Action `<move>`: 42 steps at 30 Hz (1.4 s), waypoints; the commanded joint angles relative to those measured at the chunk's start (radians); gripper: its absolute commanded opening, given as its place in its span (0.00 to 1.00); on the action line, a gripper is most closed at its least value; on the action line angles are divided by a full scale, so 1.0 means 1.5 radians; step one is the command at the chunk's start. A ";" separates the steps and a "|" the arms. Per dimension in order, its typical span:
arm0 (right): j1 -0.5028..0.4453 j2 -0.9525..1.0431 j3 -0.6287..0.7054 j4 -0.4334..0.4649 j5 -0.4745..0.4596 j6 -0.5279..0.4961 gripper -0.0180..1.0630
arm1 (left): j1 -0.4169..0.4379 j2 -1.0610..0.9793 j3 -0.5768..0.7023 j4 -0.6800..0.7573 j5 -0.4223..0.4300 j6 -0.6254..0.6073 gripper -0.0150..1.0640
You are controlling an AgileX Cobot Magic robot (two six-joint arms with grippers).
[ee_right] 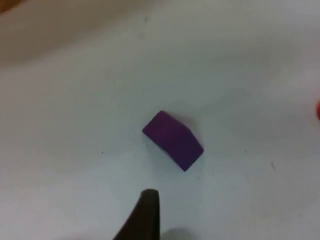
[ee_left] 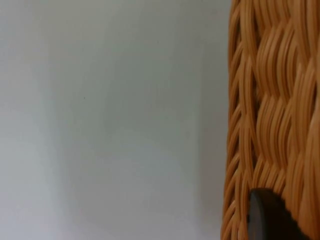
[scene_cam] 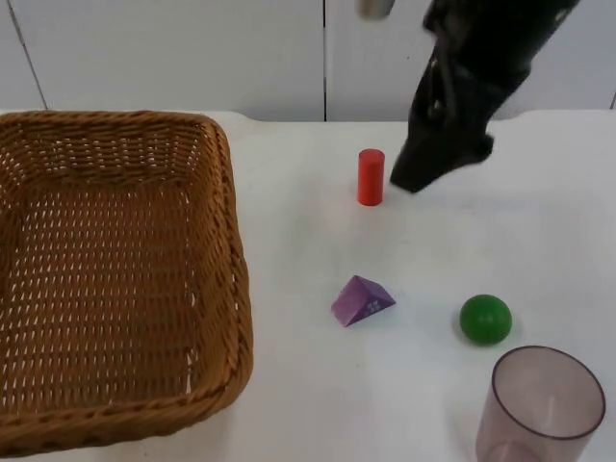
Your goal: Pick up the basket with the left hand and place the triangular block into the basket with the right hand.
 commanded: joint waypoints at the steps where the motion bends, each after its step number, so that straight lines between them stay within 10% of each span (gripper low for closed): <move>1: 0.003 0.024 -0.014 0.008 0.006 -0.047 0.81 | 0.003 -0.004 0.002 -0.022 0.019 -0.005 0.01; 29: 0.003 0.238 -0.020 0.089 -0.084 -0.454 0.76 | 0.003 -0.004 0.002 -0.023 0.041 -0.021 0.01; 42: 0.027 0.259 -0.020 0.105 -0.132 -0.493 0.76 | 0.003 -0.004 0.002 -0.023 0.043 -0.021 0.01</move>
